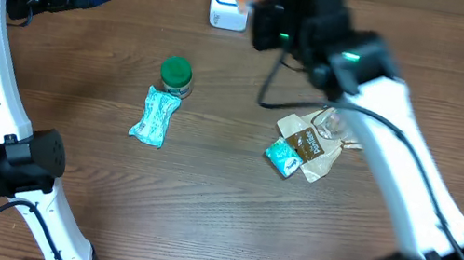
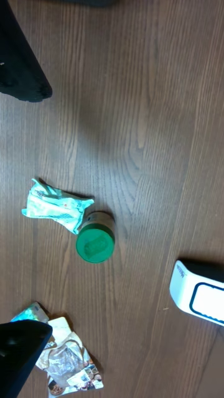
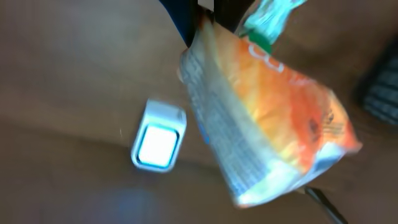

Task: Scan the item barcode
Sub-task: 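Carry the orange packet right and release it on the pile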

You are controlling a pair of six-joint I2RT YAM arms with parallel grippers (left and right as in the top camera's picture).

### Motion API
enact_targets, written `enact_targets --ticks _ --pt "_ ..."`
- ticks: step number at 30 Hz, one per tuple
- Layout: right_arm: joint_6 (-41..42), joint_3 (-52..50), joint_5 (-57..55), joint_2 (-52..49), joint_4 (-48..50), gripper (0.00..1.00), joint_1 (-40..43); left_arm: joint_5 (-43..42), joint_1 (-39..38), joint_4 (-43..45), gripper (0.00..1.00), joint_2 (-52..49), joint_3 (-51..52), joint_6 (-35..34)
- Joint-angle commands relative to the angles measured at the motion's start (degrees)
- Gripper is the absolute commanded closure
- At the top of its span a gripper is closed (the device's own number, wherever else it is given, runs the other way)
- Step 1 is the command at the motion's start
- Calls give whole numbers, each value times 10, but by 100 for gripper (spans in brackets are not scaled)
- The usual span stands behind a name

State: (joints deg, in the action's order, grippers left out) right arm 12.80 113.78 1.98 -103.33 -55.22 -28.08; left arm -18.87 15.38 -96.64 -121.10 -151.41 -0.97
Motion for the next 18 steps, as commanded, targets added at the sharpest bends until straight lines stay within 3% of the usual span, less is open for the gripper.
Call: enact_targets --ticks 1,3,5,11,14,16,18 --pt "179 -9 -7 -18 -131 96 49 0 -4 0 0 0 0 1" --pt "190 -40 -5 -26 -210 96 84 0 -4 0 0 0 0 1" --pt "190 -78 -2 -30 -227 96 104 0 -4 0 0 0 0 1" --pt "189 -241 -2 -30 -185 96 149 0 -4 0 0 0 0 1" --pt "189 -277 -2 -30 -160 94 159 0 -4 0 0 0 0 1" --pt "186 -282 4 -30 -165 61 166 0 -4 0 0 0 0 1" --pt "156 -276 27 -30 -169 40 169 0 -4 0 0 0 0 1"
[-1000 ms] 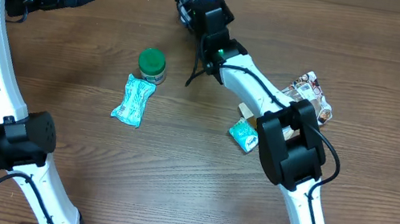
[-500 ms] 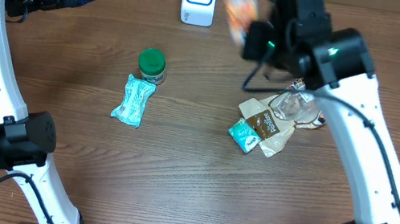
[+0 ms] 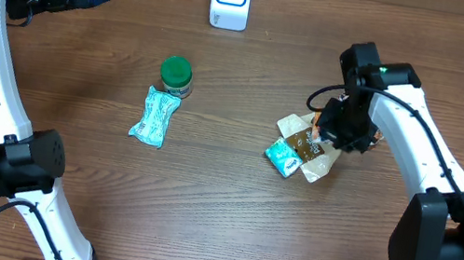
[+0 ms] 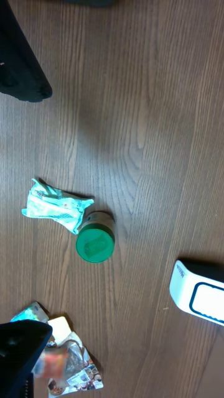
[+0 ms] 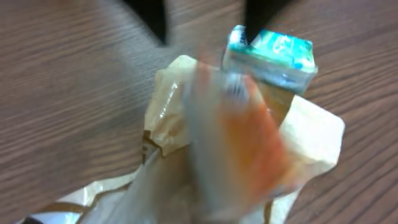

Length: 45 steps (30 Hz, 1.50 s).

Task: Scan the item barcode

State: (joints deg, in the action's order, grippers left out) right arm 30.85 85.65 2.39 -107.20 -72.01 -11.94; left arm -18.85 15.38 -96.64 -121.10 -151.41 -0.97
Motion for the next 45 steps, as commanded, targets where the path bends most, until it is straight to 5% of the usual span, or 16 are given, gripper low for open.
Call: enact_targets --ticks 1,5,9,17,24,36,39,43,45 --pt "-51 10 40 9 -2 36 9 0 -4 0 0 0 0 1" --pt "-102 76 165 9 -17 35 7 0 -4 0 0 0 0 1" --pt "-78 91 241 8 67 36 -52 0 -4 0 0 0 0 1" --pt "151 13 135 -2 329 35 -239 0 -4 0 0 0 0 1" --pt "152 -2 151 -106 473 35 -309 0 -4 0 0 0 0 1" --pt "148 -2 106 -223 614 51 -349 0 -4 0 0 0 0 1" --pt "147 -2 99 -231 625 62 -357 0 -4 0 0 0 0 1" --pt "148 -1 98 -233 596 96 -363 0 -4 0 0 0 0 1" --pt "148 7 109 -228 562 96 -359 0 -4 0 0 0 0 1"
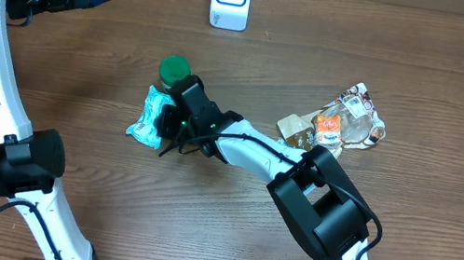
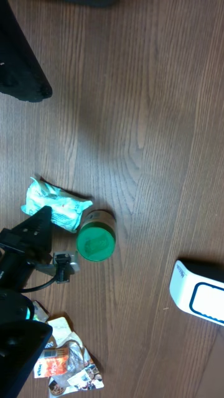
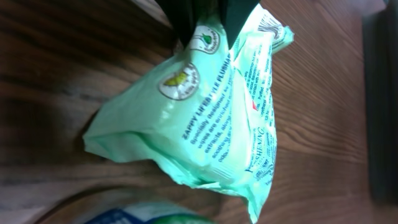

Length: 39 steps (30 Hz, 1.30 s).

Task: Scan the item barcode

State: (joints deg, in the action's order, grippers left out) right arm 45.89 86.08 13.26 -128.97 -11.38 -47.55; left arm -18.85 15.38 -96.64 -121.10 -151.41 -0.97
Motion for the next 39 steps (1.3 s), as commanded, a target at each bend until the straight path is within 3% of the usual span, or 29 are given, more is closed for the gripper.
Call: enact_targets --ticks 1,6,10,14,15,16,18,19,22,26,30,34,39 --pt "-3 6 4 -5 -62 96 0 0 -4 0 0 0 0 1" --pt "-3 18 4 52 -171 96 12 0 -4 0 0 0 0 1" --pt "-6 18 12 121 -312 96 8 0 -4 0 0 0 0 1" --pt "-87 18 39 152 -428 51 8 0 -4 0 0 0 0 1" --pt "-146 18 40 158 -466 31 12 0 -4 0 0 0 0 1" --pt "-183 18 40 160 -478 26 15 0 -4 0 0 0 0 1" --pt "-278 18 38 161 -483 25 24 0 -4 0 0 0 0 1" --pt "-355 19 33 161 -469 30 37 0 -4 0 0 0 0 1" --pt "-456 19 29 161 -422 32 58 0 -4 0 0 0 0 1" --pt "-464 19 5 153 -350 33 85 0 -4 0 0 0 0 1" --pt "-465 19 9 122 -326 44 105 0 -4 0 0 0 0 1" --pt "-508 19 93 84 -333 49 109 0 -4 0 0 0 0 1" --pt "-508 19 171 56 -334 46 102 0 -4 0 0 0 0 1"
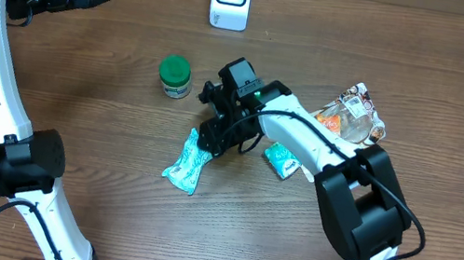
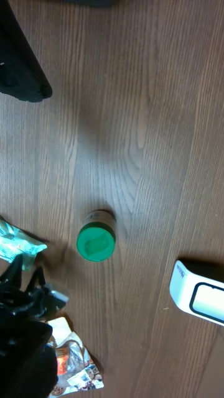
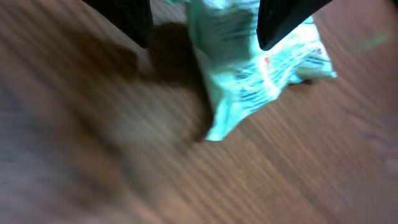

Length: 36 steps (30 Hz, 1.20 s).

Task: Scan the item barcode

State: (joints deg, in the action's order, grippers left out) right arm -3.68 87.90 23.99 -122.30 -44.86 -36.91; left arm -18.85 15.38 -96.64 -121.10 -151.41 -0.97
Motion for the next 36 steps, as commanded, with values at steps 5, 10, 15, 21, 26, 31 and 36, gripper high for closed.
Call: enact_targets --ticks 5,10,15,21,26,31,36 --pt "2 0 83 -23 -1 49 -9 0 -4 0 1 0 0 1" --pt "44 0 51 -28 7 94 -17 0 -4 0 0 0 0 1" --pt "91 12 60 -28 19 96 -5 0 -4 0 0 0 0 1" --pt "271 47 28 3 14 96 40 0 -4 0 0 0 0 1" --pt "423 42 -74 17 -13 96 51 0 -4 0 0 0 0 1" --pt "396 28 -118 17 -17 0 21 0 -4 0 0 0 0 1" --pt "292 28 -129 17 -18 5 35 0 -4 0 0 0 0 1"
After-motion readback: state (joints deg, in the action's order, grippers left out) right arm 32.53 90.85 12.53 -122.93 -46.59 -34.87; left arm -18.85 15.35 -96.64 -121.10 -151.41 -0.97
